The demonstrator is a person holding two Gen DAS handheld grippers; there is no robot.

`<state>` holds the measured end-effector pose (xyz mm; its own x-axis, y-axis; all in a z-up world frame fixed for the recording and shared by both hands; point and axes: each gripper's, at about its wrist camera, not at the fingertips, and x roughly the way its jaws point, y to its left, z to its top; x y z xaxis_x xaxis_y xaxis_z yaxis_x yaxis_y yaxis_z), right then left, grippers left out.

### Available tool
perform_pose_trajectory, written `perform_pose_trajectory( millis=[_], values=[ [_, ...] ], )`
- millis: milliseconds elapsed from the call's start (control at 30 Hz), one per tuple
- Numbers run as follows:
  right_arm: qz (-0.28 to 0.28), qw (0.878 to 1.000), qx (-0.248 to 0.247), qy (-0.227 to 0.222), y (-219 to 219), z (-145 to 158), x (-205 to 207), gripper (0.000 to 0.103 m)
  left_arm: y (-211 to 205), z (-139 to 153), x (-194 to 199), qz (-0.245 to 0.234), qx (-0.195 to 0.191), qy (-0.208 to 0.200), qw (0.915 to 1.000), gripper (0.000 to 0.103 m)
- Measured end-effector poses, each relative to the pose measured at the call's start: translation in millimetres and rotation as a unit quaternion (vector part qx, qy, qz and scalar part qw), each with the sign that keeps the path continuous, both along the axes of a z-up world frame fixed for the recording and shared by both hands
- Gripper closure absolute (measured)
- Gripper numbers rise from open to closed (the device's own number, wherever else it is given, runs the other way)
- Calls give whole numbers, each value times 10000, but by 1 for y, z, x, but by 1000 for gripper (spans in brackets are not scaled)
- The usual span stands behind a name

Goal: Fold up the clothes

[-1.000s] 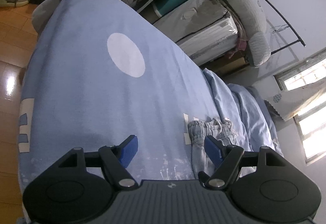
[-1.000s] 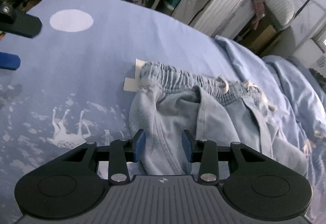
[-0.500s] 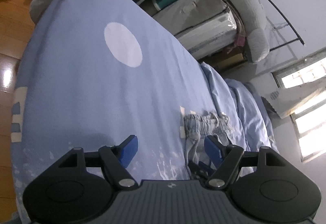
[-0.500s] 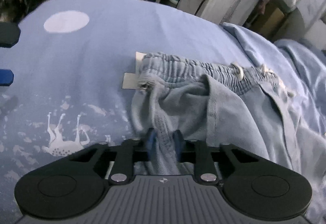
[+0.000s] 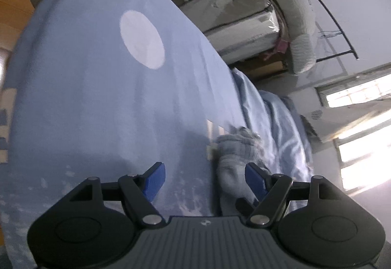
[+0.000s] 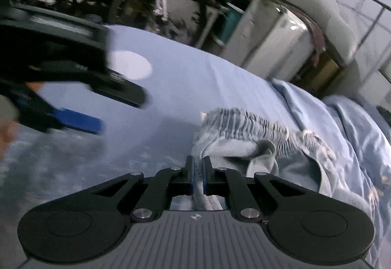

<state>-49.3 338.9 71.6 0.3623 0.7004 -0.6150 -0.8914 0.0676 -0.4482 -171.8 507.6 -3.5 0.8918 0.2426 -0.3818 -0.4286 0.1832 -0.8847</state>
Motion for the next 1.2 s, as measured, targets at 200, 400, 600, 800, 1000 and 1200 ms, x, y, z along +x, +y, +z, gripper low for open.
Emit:
perform_pose_trajectory(
  millis=[200,400,600,800,1000,1200],
  values=[
    [281,9995,12,130,-19,6,-29,97,5,-4,7,-396,46,-37,9992,32],
    [430,9989,94,176,-38,12,-44,97,2,-7,21,-961,40,-121,9953,31],
    [621,9980,-51,144,-50,8,-61,97,-6,1,29,-1355,277,-338,9898,32],
    [423,9989,131,144,-58,7,-63,96,-11,-1,34,-1397,352,-61,9895,65],
    [116,9992,393,-3,-75,4,-72,95,-13,-7,33,-1081,415,189,9931,83],
    [-1156,9909,685,-98,-148,3,-75,80,-9,-2,25,-801,434,-280,9955,84]
  ],
)
